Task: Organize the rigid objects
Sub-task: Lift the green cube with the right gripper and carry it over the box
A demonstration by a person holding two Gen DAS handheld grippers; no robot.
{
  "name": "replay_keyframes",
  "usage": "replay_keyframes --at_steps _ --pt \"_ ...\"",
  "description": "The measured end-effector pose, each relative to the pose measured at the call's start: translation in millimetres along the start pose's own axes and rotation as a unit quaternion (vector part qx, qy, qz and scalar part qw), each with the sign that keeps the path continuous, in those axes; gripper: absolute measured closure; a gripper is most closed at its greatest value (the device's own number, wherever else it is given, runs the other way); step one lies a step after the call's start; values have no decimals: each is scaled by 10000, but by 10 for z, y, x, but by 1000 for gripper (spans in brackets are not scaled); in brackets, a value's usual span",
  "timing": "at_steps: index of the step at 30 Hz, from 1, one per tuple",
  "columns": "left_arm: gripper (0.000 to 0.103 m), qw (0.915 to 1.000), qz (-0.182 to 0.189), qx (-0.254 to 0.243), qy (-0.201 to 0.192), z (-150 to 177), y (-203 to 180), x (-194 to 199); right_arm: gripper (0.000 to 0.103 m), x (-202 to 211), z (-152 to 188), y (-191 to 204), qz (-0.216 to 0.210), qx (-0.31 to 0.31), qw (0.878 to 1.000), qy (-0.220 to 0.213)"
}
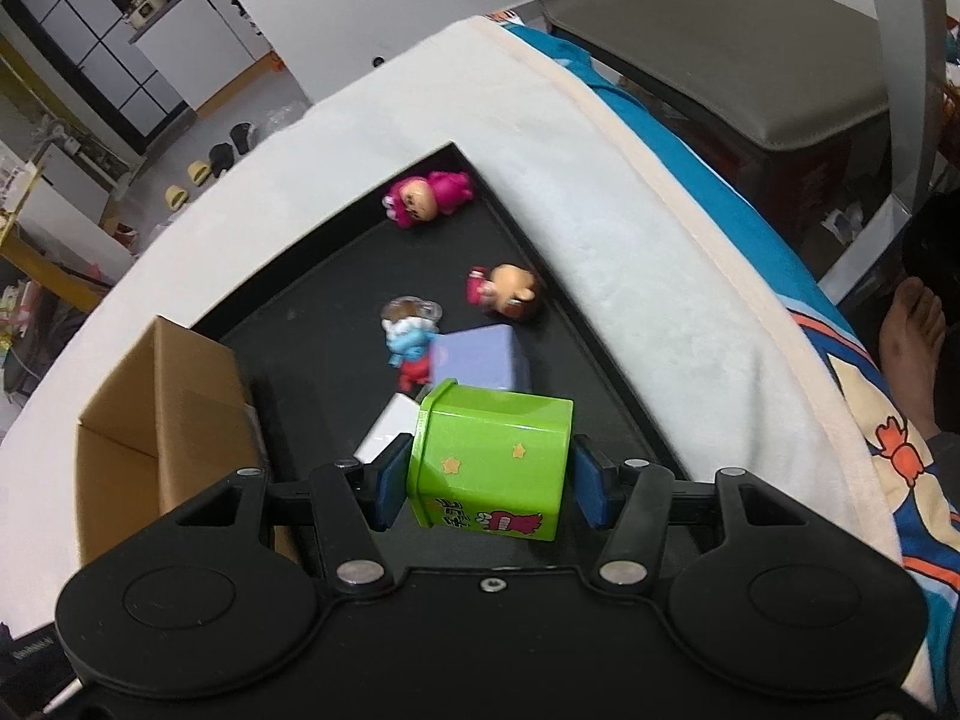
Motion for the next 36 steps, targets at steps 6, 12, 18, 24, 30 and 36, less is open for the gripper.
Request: replay_keyframes --at_steps 6,12,18,24,30,36 --pt "91 9999 103 -44 55 -31 44 -6 49 163 -54 304 -147 152 9998 -58" --pt "91 9998 185 -26 43 -48 78 -32 49 301 -109 702 -217 413 9988 -174" --pt "91 9997 210 -97 74 -61 63 -84 49 399 -131 1106 -421 695 9964 -253" --pt "90 9996 234 -127 136 -107 62 -119 49 436 -117 1395 -555 888 9942 -264" --pt "90 9993 317 -25 171 -145 122 -148 49 473 -53 1753 -783 1248 9888 -246" --pt "89 9987 435 194 188 -116 199 -113 49 431 133 2137 -1054 1630 9810 -32"
Point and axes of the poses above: each gripper's, at about its wrist camera, not at the fingertips, and x roughly against the way its jaws point, y to its left, z to its underside, the point moved 8 cm from there along -x, roughly the way its jaws point, and after that the axes turned 12 degrees about z, right-handed, at the moved point
